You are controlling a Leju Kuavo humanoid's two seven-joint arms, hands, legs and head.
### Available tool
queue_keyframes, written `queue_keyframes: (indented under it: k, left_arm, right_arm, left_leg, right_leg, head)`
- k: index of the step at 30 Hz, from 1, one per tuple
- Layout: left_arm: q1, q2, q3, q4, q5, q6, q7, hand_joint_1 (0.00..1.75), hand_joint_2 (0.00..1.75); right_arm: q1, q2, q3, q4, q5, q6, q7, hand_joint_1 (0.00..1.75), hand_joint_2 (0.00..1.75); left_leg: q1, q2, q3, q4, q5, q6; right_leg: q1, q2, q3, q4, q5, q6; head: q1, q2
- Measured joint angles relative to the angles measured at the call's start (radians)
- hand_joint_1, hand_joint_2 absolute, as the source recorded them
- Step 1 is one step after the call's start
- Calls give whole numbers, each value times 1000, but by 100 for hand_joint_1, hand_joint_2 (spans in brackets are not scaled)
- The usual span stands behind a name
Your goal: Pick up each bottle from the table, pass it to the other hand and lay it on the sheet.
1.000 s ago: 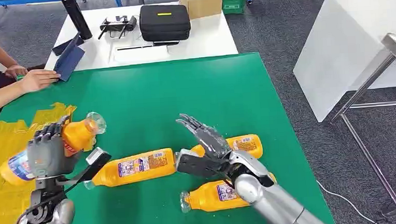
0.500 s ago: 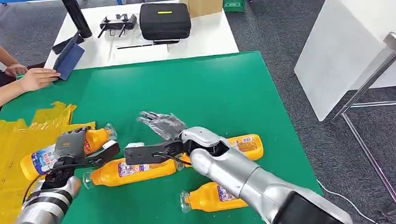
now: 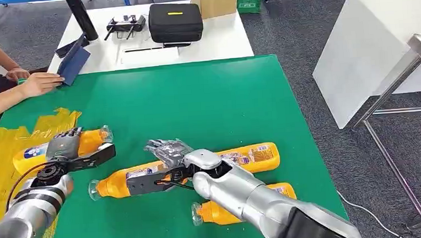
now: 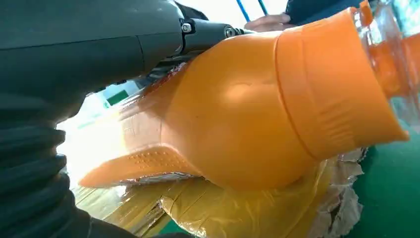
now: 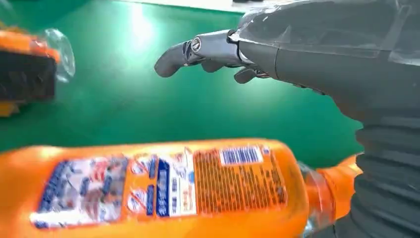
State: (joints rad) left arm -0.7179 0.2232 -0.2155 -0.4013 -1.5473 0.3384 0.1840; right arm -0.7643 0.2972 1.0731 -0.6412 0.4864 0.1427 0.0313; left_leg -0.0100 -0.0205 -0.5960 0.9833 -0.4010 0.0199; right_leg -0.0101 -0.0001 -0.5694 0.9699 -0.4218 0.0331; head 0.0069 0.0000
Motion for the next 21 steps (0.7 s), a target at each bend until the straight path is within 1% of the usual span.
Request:
queue_keyframes:
  k: [6, 10, 16, 18, 21]
  left_arm:
    - [-20, 9, 10, 9, 53, -66, -83, 0, 175]
    - [-46, 10, 64, 13, 181, -197, -227, 0, 175]
    - [-74, 11, 135, 16, 317, -323, -379, 0, 175]
    - [-74, 11, 172, 15, 402, -382, -477, 0, 175]
    - [-63, 11, 209, -2, 508, -467, -573, 0, 175]
  right_arm:
    - [4, 12, 9, 82, 5, -17, -1, 0, 175]
    - [10, 23, 10, 139, 16, -28, 2, 0, 175]
    - [19, 39, 11, 192, 27, -48, 5, 0, 175]
    - [21, 44, 11, 205, 29, -63, 5, 0, 175]
    - [21, 48, 11, 216, 27, -87, 6, 0, 175]
  left_leg:
    - [0, 0, 0, 0, 0, 0]
    - [0, -1, 0, 0, 0, -1]
    - [0, -1, 0, 0, 1, -1]
    - [0, -1, 0, 0, 1, -1]
    - [0, 1, -1, 0, 1, -1]
  right_leg:
    - [0, 0, -1, 0, 0, 0]
    - [0, -1, 0, 0, 0, 0]
    - [0, -1, 0, 0, 0, 0]
    - [0, -1, -1, 0, 2, -3]
    - [0, 0, -1, 0, 2, -3]
  head:
    - [0, 0]
    - [0, 0]
    - [0, 0]
    - [0, 0]
    - [0, 0]
